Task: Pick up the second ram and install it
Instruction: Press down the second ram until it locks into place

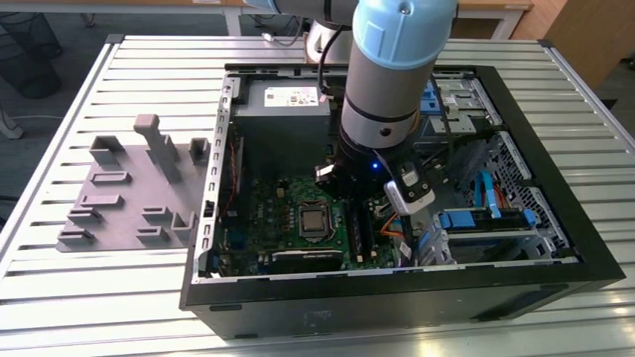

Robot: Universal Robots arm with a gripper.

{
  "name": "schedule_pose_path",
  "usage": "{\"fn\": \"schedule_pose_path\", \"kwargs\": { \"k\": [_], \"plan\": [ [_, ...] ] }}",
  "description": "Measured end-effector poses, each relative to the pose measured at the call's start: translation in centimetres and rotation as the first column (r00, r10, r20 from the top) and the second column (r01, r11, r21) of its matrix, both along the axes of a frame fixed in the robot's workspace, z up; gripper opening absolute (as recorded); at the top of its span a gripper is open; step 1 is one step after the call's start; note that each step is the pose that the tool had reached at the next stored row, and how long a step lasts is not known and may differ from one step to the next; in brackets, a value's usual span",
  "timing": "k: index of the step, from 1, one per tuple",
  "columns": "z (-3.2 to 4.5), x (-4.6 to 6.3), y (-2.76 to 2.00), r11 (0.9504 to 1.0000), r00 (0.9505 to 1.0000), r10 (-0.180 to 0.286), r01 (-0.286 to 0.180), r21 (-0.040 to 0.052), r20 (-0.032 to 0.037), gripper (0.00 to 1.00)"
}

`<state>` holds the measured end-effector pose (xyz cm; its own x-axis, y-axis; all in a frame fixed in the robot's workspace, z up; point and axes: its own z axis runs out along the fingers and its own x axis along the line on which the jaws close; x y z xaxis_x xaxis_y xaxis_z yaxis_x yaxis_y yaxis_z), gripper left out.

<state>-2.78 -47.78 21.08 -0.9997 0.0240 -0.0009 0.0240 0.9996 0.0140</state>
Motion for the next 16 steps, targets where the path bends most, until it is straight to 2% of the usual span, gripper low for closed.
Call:
{"fn": "schedule_pose_path", "kwargs": {
  "k": [8, 9, 13, 16],
  "plan": [
    [-0.01, 0.00, 0.00, 1.0000, 1.0000, 0.000, 0.000, 0.0000, 0.0000, 0.15],
    [-0.01, 0.00, 0.00, 1.0000, 1.0000, 0.000, 0.000, 0.0000, 0.0000, 0.21],
    [0.02, 0.00, 0.00, 1.0000, 1.0000, 0.000, 0.000, 0.0000, 0.0000, 0.21],
    [0.92, 0.00, 0.00, 1.0000, 1.0000, 0.000, 0.000, 0.0001, 0.0001, 0.21]
  ]
}}
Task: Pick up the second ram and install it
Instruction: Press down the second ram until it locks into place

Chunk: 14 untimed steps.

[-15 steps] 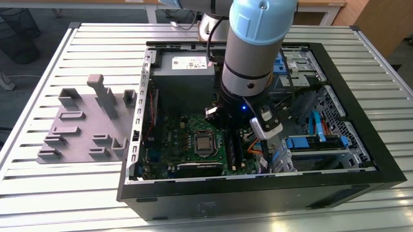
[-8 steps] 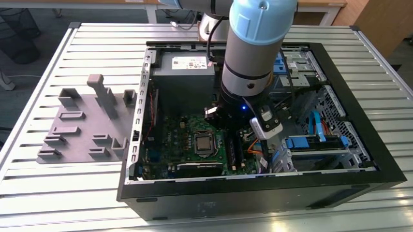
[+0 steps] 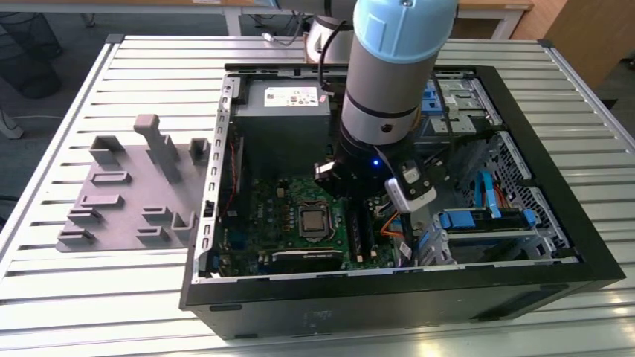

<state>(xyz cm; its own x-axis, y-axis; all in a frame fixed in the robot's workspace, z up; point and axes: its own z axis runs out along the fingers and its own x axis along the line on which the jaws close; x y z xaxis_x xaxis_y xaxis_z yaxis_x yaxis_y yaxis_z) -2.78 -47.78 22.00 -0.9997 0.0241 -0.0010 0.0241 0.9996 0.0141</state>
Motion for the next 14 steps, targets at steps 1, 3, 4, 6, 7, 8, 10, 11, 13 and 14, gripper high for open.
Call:
{"fn": "schedule_pose_path", "kwargs": {
  "k": [1, 3, 4, 6, 7, 8, 10, 11, 13, 14],
  "plan": [
    [0.45, 0.0, 0.00, 1.0000, 1.0000, 0.000, 0.000, -0.0001, -0.0001, 0.21],
    [1.31, 0.0, 0.00, 1.0000, 1.0000, 0.000, 0.000, 0.0000, -0.0001, 0.21],
    [1.55, 0.0, 0.00, 1.0000, 1.0000, 0.000, 0.000, -0.0003, -0.0003, 0.21],
    [1.61, 0.0, 0.00, 1.0000, 1.0000, 0.000, 0.000, -0.0001, -0.0004, 0.21],
    [1.61, 0.0, 0.00, 1.0000, 1.0000, 0.000, 0.000, 0.0000, -0.0003, 0.20],
    [1.62, 0.0, 0.00, 1.0000, 1.0000, 0.000, 0.000, -0.0002, -0.0004, 0.20],
    [1.62, 0.0, 0.00, 1.0000, 1.0000, 0.000, 0.000, -0.0003, -0.0005, 0.11],
    [1.60, 0.0, 0.00, 1.0000, 1.0000, 0.000, 0.000, -0.0004, -0.0005, 0.11],
    [1.41, 0.1, 0.00, 1.0000, 1.0000, 0.000, 0.000, -0.0004, -0.0005, 0.11],
    [1.24, 0.1, 0.00, 1.0000, 1.0000, 0.000, 0.000, -0.0006, -0.0006, 0.11]
  ]
}}
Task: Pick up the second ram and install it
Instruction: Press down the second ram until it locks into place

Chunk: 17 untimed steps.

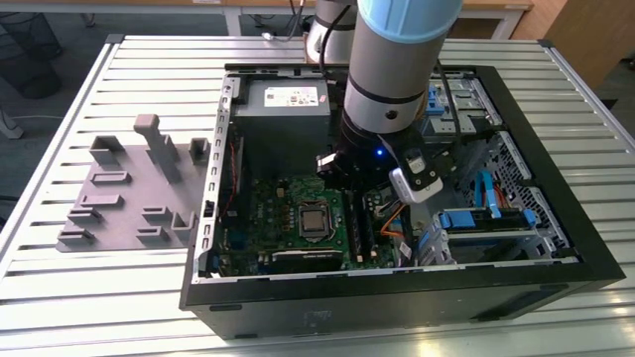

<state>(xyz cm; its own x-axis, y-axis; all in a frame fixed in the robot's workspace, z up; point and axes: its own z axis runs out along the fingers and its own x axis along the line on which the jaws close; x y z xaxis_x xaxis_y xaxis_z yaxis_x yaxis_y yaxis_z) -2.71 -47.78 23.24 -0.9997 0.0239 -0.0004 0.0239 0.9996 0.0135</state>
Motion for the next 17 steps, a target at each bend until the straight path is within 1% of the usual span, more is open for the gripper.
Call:
{"fn": "schedule_pose_path", "kwargs": {
  "k": [5, 14, 17],
  "plan": [
    [-0.82, 0.0, 0.00, 1.0000, 1.0000, 0.000, 0.000, 0.0003, 0.0002, 0.11],
    [-1.34, 0.1, -0.01, 1.0000, 1.0000, 0.000, 0.000, -0.0007, -0.0002, 0.11],
    [-1.67, 0.1, -0.01, 1.0000, 1.0000, 0.000, 0.000, -0.0008, -0.0004, 0.11]
  ]
}}
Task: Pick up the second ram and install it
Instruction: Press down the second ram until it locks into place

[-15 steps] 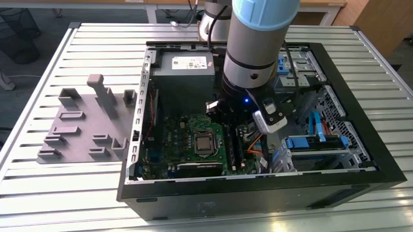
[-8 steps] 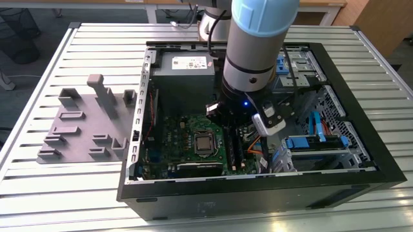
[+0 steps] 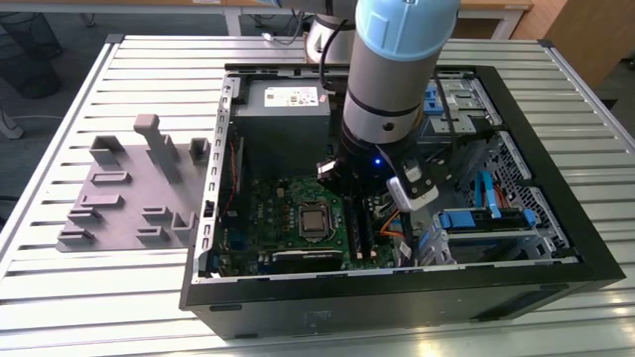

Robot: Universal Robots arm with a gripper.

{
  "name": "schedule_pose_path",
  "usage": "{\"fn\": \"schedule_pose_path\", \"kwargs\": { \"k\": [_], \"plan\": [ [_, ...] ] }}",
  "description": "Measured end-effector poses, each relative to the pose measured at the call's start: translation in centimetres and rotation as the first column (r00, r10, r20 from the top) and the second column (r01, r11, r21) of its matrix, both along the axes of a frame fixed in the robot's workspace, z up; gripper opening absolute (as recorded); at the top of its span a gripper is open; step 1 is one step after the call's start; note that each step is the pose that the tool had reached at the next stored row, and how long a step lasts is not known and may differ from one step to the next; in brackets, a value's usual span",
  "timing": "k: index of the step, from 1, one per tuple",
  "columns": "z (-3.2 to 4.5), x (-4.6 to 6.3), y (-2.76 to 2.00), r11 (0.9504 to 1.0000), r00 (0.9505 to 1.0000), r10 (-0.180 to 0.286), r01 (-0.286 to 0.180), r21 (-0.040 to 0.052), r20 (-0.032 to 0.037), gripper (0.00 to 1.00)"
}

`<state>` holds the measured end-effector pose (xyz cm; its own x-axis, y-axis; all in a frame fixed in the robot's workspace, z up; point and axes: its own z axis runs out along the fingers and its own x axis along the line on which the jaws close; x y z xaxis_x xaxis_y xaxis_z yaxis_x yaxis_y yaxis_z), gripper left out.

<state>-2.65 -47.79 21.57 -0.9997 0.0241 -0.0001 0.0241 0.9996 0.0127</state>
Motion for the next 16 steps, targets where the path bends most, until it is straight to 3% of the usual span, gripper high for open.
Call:
{"fn": "schedule_pose_path", "kwargs": {
  "k": [4, 8, 16],
  "plan": [
    [0.33, 0.0, 0.06, 1.0000, 1.0000, 0.000, 0.000, 0.0035, 0.0011, 0.11],
    [1.91, 0.0, 0.02, 1.0000, 1.0000, 0.000, 0.000, 0.0013, 0.0001, 0.11],
    [1.94, 0.0, 0.01, 1.0000, 1.0000, 0.000, 0.000, 0.0014, 0.0000, 0.11]
  ]
}}
